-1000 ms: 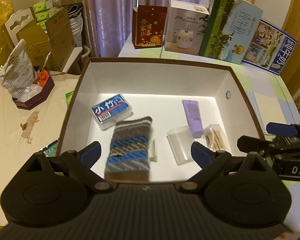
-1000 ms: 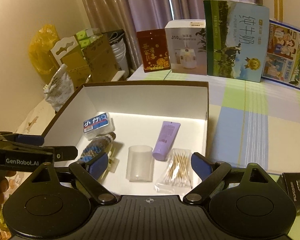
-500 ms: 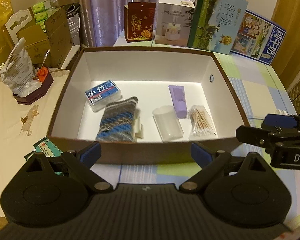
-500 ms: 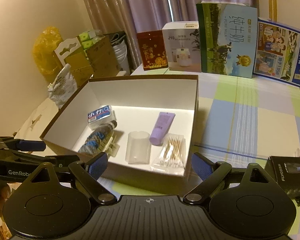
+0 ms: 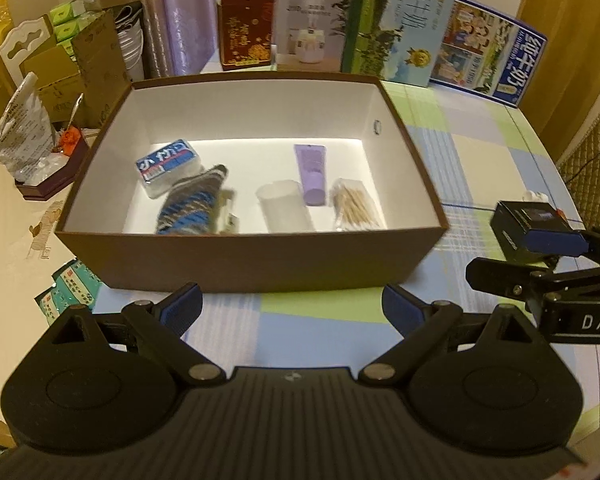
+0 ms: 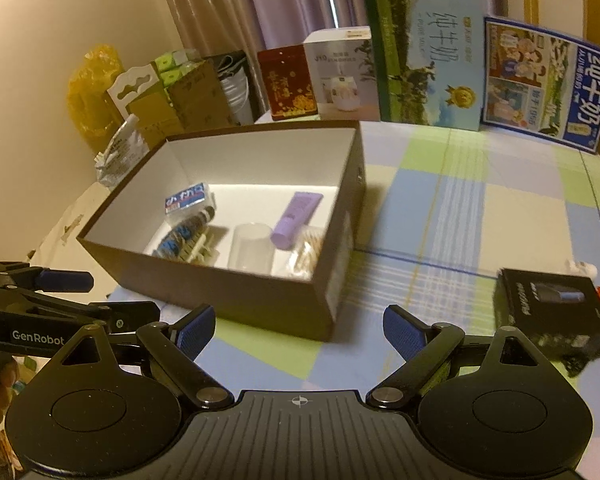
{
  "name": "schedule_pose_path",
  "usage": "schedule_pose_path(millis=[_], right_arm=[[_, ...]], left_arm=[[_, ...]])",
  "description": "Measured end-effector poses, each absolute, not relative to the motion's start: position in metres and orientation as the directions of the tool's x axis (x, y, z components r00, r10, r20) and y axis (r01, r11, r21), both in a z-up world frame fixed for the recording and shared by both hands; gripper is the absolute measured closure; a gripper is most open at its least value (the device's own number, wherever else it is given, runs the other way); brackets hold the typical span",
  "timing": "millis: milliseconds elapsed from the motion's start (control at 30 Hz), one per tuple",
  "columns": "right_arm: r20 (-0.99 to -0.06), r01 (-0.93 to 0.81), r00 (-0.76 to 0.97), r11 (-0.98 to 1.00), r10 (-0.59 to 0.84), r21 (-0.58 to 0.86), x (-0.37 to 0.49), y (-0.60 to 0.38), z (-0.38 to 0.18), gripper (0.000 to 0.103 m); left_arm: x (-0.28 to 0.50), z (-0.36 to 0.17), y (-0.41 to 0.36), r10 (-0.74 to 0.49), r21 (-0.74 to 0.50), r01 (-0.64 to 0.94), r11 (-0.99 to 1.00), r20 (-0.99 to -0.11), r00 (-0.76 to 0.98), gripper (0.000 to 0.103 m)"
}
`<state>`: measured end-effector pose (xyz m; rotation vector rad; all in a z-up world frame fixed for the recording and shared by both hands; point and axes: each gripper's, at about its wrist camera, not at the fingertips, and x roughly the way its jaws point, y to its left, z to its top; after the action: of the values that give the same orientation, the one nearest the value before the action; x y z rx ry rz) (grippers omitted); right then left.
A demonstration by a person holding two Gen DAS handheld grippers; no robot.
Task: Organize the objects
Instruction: 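Withdraw both grippers from the box toward the black FLYCO box, then close the right gripper on the black FLYCO box and lift it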
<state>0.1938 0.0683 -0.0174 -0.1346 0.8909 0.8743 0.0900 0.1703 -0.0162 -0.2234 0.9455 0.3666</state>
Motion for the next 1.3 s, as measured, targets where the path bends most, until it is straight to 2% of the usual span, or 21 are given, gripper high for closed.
schedule_pose_path(millis=[233, 867, 1133, 1300], right_arm=[[-0.739, -0.683, 0.329, 0.688, 0.588, 0.243, 0.2, 0.024, -0.018, 0.014], [-0.769, -0.442, 0.454, 0.863, 0.449, 0.243, 0.247, -0.132, -0.02, 0.014], [-0.779, -0.392, 0.492, 0.898, 0.389, 0.201, 0.263, -0.168, -0.03, 0.014], [-0.745, -0.487, 0.537, 0.866, 0.396, 0.11, 0.268, -0.165, -0.038, 0.015]], left_arm=[[0.099, -0.018, 0.131, 0.171, -0.037, -0.352, 0.935, -0.823, 0.542, 0.008], [0.181, -0.027, -0.006, -0.023, -0.055, -0.035, 0.998, -0.801, 0.598, 0.008], [0.217, -0.052, -0.034, -0.001, 0.029, 0.042, 0.999, -0.81, 0.587, 0.008], [0.23, -0.064, -0.031, 0.033, 0.042, 0.004, 0.999, -0.827, 0.561, 0.008]])
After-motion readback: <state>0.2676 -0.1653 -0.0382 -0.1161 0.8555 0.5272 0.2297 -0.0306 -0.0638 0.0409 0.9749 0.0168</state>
